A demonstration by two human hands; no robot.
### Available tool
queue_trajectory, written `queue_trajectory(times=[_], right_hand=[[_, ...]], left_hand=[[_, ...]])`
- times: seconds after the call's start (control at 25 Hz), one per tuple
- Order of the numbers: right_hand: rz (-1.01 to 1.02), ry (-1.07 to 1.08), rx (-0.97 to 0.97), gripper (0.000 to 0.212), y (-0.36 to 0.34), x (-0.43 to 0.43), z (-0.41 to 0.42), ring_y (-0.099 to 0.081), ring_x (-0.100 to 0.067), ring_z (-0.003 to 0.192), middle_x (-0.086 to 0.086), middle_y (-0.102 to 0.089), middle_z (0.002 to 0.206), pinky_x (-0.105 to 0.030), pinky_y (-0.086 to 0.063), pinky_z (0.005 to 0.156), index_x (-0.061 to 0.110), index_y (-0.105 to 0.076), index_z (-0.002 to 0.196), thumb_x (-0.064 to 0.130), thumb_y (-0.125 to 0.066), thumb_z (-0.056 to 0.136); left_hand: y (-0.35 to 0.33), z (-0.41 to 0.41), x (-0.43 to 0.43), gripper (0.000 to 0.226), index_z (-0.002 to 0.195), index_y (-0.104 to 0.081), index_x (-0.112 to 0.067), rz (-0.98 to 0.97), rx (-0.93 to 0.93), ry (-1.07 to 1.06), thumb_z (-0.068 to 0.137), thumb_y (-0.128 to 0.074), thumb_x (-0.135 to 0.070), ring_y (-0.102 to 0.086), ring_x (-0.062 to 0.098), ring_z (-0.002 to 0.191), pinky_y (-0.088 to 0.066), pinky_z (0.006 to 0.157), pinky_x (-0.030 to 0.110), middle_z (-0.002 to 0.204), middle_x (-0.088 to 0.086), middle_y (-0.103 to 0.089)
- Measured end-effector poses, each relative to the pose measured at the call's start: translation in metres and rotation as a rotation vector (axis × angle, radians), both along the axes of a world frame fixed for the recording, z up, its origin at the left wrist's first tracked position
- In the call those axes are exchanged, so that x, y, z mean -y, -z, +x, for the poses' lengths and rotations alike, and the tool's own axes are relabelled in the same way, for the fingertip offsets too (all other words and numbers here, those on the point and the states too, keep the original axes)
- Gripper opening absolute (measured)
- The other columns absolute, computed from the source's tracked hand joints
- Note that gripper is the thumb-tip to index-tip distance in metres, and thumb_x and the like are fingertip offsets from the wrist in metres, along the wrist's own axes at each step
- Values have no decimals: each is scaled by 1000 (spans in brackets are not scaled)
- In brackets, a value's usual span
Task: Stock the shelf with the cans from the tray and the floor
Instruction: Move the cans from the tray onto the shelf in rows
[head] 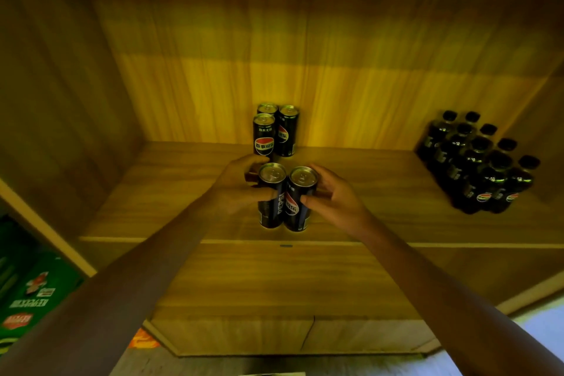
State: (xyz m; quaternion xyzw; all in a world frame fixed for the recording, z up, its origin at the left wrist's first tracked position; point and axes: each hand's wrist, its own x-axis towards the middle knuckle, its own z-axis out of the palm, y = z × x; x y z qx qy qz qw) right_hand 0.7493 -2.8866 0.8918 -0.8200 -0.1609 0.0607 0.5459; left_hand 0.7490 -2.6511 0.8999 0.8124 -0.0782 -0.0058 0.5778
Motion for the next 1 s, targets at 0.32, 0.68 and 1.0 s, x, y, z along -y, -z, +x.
queue_trajectory(times=[0.32,0.68,1.0], right_hand=[[-115,195,106,45,14,-16,2,-65,-11,102,7,-68,107,-38,-59,87,22,-61,110,33,-86,75],[-97,119,149,47,9,-34,88,-65,-4,99,5,-68,112,-32,-59,87,14,-61,121,26,-82,81],[-141,187,217,45,11,-46,151,-62,-11,99,-8,-70,118,-26,-52,83,8,-62,120,27,-80,83]], left_hand=[[16,-1,17,45,102,-67,-23,59,87,-272,65,-91,-17,-63,-2,94,-50,77,15,97,-13,-69],[1,79,-6,44,109,-71,-7,31,42,-241,68,-87,-5,-67,5,94,-49,71,15,105,2,-73],[11,117,-12,49,106,-71,-13,76,91,-269,61,-87,-22,-69,10,97,-52,75,22,101,-2,-74]])
